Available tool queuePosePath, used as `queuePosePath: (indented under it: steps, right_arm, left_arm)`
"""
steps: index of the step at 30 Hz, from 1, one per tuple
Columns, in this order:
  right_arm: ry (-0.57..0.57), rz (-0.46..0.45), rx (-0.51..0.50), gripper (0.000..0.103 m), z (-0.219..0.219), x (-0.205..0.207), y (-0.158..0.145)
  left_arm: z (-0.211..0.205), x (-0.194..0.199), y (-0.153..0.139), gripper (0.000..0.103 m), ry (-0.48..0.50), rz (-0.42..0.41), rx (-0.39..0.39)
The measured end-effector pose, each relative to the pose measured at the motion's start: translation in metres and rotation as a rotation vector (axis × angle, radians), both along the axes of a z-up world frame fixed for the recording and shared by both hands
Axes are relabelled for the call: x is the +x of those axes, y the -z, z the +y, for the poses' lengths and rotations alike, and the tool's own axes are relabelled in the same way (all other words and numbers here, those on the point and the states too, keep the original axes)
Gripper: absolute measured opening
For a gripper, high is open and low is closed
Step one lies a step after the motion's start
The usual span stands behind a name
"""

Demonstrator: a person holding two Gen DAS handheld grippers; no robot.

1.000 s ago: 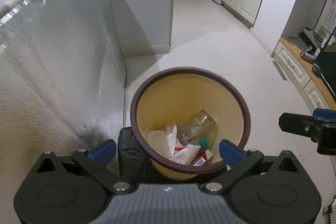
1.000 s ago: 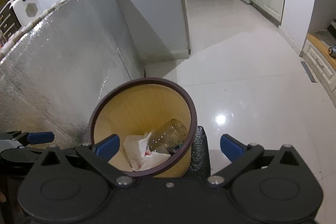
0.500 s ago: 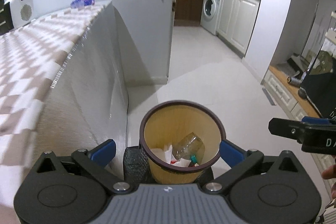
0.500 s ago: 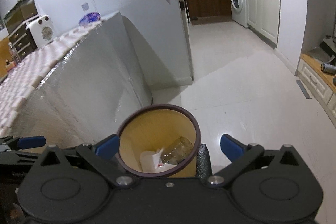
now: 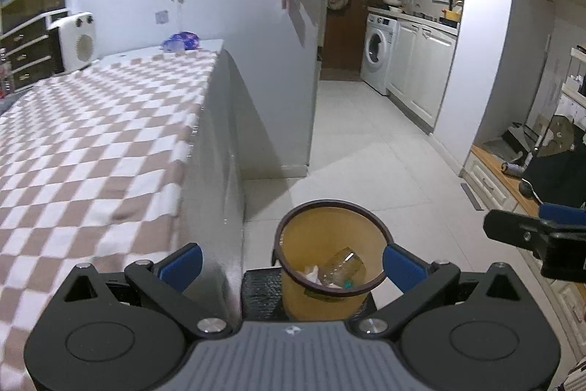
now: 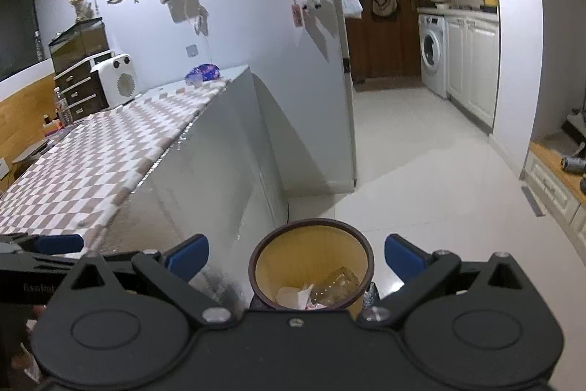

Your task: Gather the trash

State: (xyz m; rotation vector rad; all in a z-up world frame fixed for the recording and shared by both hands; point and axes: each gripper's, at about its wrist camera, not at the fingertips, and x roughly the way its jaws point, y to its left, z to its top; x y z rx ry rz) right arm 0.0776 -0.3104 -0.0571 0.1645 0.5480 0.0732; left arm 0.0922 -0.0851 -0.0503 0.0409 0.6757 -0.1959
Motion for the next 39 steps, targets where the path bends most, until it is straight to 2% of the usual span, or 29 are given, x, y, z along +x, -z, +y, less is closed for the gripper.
queuePosePath:
  steps: [12, 18, 27, 39]
  right_arm:
    - [0.039, -0.003, -0.04, 0.103, 0.021, -0.055, -0.016]
    - [0.053, 0.013, -0.065, 0.103, 0.033, -0.07, -0.018]
    - [0.072, 0.051, -0.13, 0.103, 0.044, -0.085, -0.01]
    - [0.097, 0.043, -0.13, 0.103, 0.047, -0.107, -0.014]
  left_arm:
    - [0.037, -0.053, -0.021, 0.103, -0.047, -0.044, -0.015]
    - [0.046, -0.071, -0.024, 0.103, -0.055, -0.048, -0.006]
    - [0.051, -0.082, -0.012, 0.103, -0.054, -0.007, 0.009]
    - [0.06, -0.102, -0.016, 0.103, -0.066, -0.033, 0.008]
